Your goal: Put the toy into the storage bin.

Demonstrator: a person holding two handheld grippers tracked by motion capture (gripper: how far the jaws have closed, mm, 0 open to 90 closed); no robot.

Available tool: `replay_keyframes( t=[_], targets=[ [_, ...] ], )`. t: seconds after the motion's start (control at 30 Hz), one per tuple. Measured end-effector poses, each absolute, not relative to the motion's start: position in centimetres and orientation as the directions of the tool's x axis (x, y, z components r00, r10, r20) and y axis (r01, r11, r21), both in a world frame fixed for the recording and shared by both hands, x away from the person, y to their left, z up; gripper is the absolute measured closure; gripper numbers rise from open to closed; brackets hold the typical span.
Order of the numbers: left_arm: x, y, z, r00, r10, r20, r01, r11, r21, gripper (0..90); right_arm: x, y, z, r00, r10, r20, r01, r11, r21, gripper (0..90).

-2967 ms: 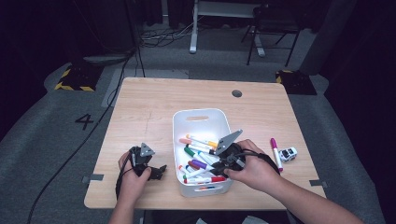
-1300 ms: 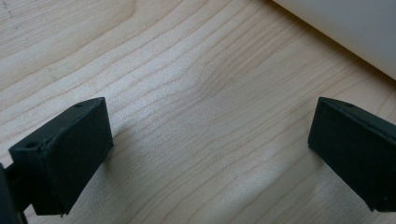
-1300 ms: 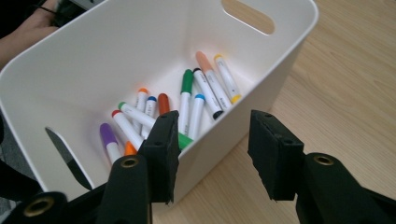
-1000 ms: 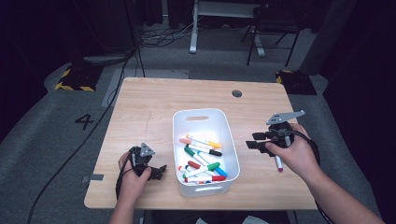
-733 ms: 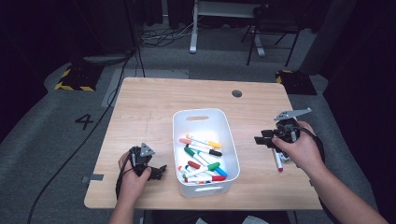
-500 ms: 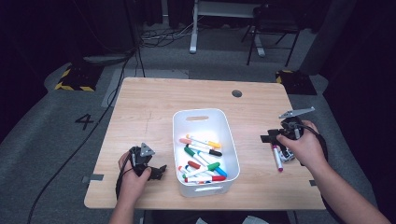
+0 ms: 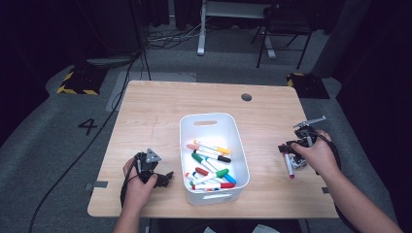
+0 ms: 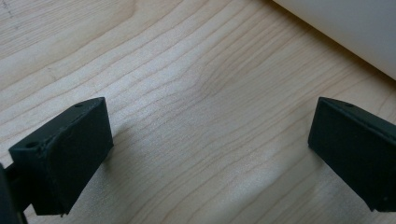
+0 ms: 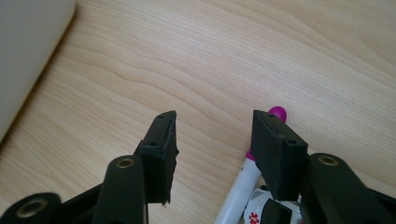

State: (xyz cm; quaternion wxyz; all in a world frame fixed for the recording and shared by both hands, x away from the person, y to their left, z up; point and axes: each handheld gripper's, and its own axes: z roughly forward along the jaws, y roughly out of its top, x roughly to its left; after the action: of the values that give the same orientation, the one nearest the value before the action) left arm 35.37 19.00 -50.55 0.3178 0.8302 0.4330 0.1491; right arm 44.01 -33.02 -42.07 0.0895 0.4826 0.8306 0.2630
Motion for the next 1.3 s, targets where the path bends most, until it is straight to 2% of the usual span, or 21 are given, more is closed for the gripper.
replay_keyframes(
  t=[0.33, 0.57, 0.87, 1.1, 1.23, 1.3],
  targets=[
    [35.4, 19.0, -50.5, 0.581, 0.814, -0.028, 0.624, -0.423, 0.657, 0.0, 44.2, -33.2, -44.4, -0.506, 0.859, 0.083, 0.787, 0.420, 0.451, 51.9],
    [35.4, 19.0, -50.5, 0.580, 0.814, -0.027, 0.624, -0.423, 0.657, 0.0, 44.1, -33.4, -45.0, -0.495, 0.867, 0.054, 0.791, 0.423, 0.443, 51.6],
    [35.4, 19.0, -50.5, 0.581, 0.814, -0.028, 0.624, -0.423, 0.657, 0.0, 44.0, -33.1, -46.0, -0.494, 0.867, 0.068, 0.801, 0.423, 0.424, 52.4],
    [35.4, 19.0, -50.5, 0.581, 0.814, -0.027, 0.624, -0.423, 0.657, 0.0, 43.6, -32.0, -46.6, -0.525, 0.848, 0.069, 0.794, 0.459, 0.399, 64.5],
    [35.4, 19.0, -50.5, 0.581, 0.813, -0.027, 0.624, -0.424, 0.657, 0.0, 43.4, -31.2, -46.5, -0.544, 0.839, 0.030, 0.782, 0.494, 0.379, 76.5],
    [35.4, 19.0, -50.5, 0.581, 0.813, -0.027, 0.624, -0.424, 0.657, 0.0, 43.4, -30.9, -46.5, -0.543, 0.840, 0.013, 0.783, 0.501, 0.370, 77.0]
  ],
)
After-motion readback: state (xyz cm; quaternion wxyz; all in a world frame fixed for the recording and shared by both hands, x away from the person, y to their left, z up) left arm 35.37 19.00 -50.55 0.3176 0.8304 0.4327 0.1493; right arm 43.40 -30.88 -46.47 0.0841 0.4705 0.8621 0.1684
